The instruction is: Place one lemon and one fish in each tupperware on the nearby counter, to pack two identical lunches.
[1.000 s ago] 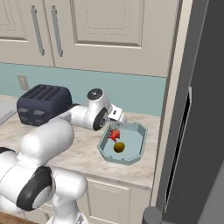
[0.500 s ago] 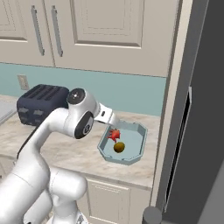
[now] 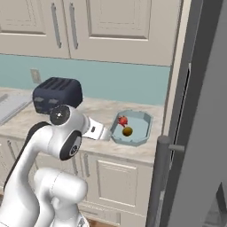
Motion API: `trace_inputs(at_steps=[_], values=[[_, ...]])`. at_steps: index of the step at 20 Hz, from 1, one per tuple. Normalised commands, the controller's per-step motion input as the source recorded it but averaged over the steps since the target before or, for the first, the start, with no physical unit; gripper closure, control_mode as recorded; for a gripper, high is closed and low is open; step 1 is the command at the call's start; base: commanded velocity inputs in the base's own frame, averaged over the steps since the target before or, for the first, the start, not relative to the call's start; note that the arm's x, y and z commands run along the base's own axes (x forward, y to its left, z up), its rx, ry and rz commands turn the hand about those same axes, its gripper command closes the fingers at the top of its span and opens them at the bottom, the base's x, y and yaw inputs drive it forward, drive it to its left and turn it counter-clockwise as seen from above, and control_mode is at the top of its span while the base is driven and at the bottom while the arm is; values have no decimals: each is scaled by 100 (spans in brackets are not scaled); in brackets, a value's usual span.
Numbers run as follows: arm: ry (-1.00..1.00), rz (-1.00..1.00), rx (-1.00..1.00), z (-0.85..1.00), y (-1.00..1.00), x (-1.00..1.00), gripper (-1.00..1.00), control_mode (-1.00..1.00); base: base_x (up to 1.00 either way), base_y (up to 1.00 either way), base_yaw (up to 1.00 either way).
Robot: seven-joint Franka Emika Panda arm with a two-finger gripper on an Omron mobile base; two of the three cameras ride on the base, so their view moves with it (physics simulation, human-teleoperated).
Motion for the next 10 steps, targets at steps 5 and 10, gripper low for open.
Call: trace_inputs(at_steps=[5,10], values=[[0,0,0,0,0,0,-100,100,-100,27,0],[0,0,0,0,0,0,-100,100,-100,30,0]])
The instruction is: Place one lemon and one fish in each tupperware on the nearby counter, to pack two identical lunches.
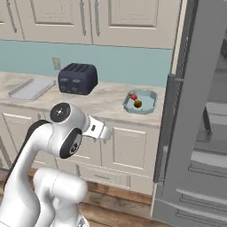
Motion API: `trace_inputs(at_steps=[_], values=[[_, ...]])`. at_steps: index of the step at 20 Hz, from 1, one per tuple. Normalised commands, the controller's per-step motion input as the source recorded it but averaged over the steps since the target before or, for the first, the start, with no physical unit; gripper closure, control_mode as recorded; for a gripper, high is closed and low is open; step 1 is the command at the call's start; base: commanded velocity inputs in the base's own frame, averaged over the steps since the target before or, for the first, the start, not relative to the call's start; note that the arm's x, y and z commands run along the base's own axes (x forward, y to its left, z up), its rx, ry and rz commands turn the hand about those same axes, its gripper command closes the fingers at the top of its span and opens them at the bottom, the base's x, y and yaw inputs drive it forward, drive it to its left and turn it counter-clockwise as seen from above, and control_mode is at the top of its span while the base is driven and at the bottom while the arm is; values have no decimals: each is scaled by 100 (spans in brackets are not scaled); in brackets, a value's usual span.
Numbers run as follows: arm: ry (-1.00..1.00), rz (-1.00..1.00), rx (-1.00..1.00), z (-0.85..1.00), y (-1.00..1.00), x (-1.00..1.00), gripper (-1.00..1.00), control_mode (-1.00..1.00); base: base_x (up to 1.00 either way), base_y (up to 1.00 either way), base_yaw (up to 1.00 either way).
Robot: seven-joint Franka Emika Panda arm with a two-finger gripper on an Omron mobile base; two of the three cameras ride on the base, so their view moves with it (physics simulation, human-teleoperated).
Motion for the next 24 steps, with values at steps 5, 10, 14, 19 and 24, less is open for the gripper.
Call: trace_inputs(at_steps=[5,10,14,19,24], values=[[0,0,0,0,0,0,-100,100,-100,17,0],[0,0,0,0,0,0,-100,100,-100,1,-8],[0,0,0,0,0,0,-100,100,-100,-28,-22],[0,0,0,0,0,0,-100,100,-46,-92,-28],[0,0,0,0,0,0,-100,100,65,-100,-21]])
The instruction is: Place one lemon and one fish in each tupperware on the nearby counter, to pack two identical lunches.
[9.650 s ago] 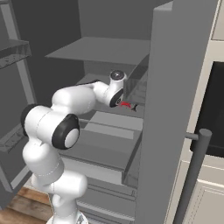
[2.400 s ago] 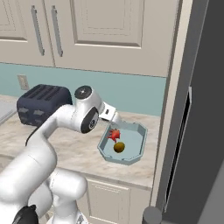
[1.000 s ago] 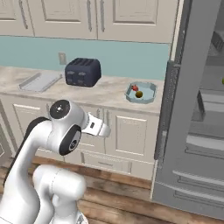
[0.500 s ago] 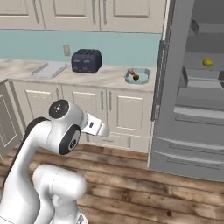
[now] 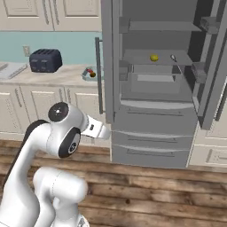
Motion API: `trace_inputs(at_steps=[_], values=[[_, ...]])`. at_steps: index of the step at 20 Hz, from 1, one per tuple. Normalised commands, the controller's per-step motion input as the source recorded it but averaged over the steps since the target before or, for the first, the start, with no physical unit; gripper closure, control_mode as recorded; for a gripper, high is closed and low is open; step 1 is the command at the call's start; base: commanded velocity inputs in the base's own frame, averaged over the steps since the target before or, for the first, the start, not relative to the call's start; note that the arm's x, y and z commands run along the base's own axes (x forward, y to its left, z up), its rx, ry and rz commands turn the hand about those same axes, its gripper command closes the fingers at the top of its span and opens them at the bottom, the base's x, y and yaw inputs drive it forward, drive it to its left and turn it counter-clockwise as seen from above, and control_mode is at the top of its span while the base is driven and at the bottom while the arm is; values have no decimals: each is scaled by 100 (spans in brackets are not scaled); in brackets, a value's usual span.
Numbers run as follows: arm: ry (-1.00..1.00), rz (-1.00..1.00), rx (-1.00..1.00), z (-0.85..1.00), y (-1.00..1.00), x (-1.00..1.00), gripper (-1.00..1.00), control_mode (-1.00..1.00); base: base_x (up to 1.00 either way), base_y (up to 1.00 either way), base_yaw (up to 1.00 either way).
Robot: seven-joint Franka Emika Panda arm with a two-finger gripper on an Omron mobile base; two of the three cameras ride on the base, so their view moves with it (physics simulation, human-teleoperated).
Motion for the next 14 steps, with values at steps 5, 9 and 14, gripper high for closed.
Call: trace_inputs(at_steps=[5,9,14], values=[[0,0,0,0,0,0,-100,100,100,-79,-1],[0,0,0,0,0,0,-100,100,95,-57,7],[0,0,0,0,0,0,-100,100,47,-81,-12]])
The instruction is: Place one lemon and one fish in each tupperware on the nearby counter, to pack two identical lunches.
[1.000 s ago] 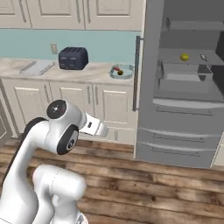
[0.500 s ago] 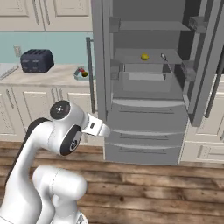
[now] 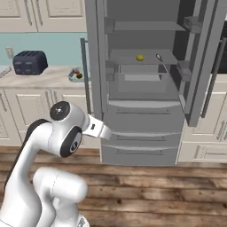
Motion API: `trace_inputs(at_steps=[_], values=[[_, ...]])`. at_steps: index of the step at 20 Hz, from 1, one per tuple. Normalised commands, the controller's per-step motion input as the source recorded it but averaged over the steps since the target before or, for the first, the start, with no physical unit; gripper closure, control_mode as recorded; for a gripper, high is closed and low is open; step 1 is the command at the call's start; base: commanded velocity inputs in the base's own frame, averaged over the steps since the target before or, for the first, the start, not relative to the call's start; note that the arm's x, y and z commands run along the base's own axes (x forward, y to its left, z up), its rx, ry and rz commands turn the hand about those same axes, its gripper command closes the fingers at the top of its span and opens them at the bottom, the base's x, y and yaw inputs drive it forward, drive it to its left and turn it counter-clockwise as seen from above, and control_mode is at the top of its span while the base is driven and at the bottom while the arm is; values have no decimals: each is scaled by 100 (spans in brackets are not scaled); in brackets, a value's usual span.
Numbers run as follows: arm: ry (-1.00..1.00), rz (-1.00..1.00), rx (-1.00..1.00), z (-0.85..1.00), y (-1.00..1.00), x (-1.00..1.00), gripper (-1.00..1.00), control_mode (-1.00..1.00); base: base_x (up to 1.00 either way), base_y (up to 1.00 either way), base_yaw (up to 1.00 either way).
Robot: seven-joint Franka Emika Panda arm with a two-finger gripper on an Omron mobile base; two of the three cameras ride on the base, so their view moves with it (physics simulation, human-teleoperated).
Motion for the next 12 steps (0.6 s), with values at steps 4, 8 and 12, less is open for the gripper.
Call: trace_inputs(at_steps=[4,8,12], values=[[0,0,0,0,0,0,-100,100,100,-60,0],[0,0,0,0,0,0,-100,100,100,-63,-13],[0,0,0,0,0,0,-100,100,100,-25,-34]])
